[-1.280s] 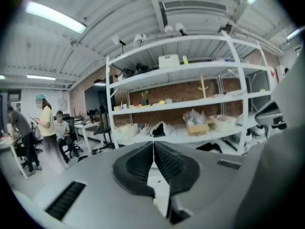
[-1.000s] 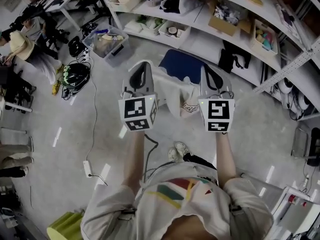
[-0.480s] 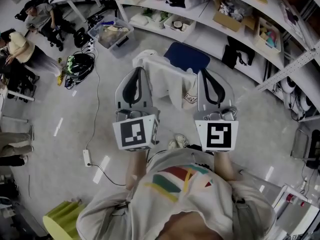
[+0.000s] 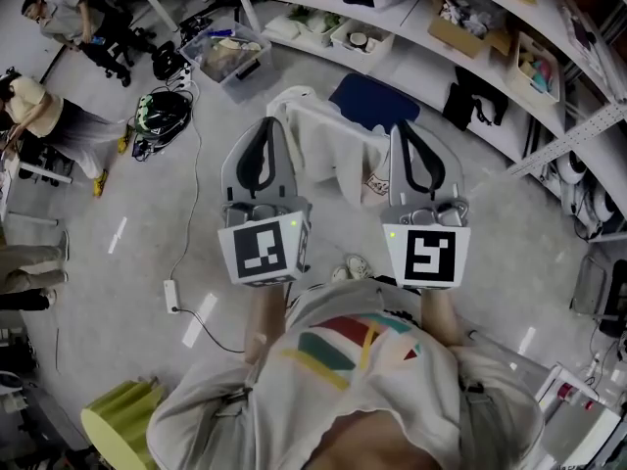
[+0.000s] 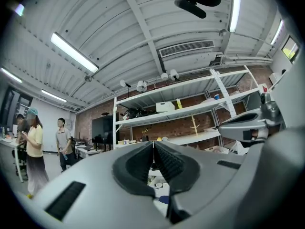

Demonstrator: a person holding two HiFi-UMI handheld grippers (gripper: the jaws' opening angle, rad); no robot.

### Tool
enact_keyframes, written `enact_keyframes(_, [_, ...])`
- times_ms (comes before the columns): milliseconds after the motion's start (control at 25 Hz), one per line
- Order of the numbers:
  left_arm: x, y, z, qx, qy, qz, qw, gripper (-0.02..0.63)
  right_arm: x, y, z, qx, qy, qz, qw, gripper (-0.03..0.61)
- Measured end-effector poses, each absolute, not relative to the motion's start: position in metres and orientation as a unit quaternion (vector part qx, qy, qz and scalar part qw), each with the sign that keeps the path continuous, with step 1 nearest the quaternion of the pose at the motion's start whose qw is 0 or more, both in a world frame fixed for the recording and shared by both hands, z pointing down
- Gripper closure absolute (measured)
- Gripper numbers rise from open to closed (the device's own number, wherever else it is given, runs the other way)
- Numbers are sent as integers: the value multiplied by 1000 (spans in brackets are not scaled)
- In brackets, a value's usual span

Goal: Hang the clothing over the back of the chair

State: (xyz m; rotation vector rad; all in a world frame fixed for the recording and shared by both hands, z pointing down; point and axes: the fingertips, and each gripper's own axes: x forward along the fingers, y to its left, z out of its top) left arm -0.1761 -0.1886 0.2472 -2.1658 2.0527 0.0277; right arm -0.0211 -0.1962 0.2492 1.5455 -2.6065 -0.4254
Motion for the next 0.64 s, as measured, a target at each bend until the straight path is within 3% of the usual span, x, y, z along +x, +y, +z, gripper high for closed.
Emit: enact_keyframes(640, [-167,-188,246,-725,684,2,78,595,-6,-196,245,516,-844,-142,41,574])
